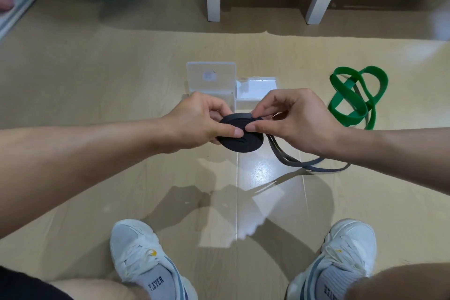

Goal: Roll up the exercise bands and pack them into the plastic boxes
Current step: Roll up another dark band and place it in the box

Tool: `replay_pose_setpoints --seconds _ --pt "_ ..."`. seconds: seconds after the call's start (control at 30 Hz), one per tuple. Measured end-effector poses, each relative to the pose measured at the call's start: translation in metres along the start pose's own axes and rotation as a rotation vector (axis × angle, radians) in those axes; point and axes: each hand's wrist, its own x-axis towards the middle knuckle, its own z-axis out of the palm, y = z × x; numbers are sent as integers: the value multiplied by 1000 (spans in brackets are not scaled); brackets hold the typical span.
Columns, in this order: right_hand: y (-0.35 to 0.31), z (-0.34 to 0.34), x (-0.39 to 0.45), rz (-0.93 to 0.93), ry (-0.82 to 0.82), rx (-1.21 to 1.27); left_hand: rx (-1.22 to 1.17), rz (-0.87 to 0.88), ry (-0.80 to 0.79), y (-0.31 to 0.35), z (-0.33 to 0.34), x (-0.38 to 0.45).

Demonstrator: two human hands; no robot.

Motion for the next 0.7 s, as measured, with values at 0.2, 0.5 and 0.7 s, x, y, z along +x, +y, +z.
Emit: replay_pose_setpoints --seconds 0.2,0.5,0.7 --pt "2 -2 3 24 -36 -4 -144 -31 16 -8 0 -4" --pt "-6 2 0 -22 -130 -373 276 7 -55 0 5 1" --pt "-9 7 -4 -57 -201 -402 426 34 -39 9 13 1"
